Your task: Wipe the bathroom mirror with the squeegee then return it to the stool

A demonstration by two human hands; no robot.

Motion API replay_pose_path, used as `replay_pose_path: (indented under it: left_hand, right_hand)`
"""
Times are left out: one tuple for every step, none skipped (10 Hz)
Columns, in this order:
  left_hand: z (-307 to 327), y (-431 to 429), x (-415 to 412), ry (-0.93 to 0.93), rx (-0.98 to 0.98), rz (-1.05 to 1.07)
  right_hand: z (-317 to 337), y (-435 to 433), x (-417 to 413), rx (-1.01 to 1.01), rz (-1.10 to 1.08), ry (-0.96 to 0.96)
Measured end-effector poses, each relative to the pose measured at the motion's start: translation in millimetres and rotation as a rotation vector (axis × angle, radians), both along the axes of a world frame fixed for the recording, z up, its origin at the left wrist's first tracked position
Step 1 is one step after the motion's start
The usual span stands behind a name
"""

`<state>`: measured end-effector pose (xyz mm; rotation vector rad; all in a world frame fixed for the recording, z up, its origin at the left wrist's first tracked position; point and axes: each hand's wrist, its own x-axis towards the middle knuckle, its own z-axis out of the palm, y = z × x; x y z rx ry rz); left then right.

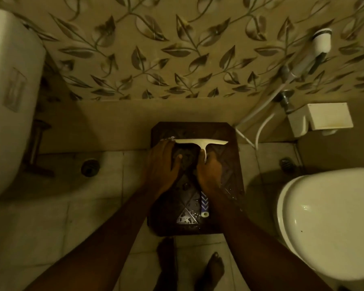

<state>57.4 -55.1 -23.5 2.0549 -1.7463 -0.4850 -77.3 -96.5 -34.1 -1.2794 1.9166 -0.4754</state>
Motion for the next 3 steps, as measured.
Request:
replay_pose_path:
  left_hand:
    - [5.3,-2.9,-3.8,-0.012,0.013,-0.014]
    - [23.4,-2.8,-7.3,-0.012,-0.017,-0.005]
    - [54.6,4.2,-15.0,-0.013,-0.02,0.003]
  right_hand:
    - [9.4,0.4,-2.6,0.028,0.025,-0.026]
    - [34.1,-2.9,-14.0,0.039,0.052,-0.013]
    - [70.0,1.5,-26.6,-0.028,0.064,0.035]
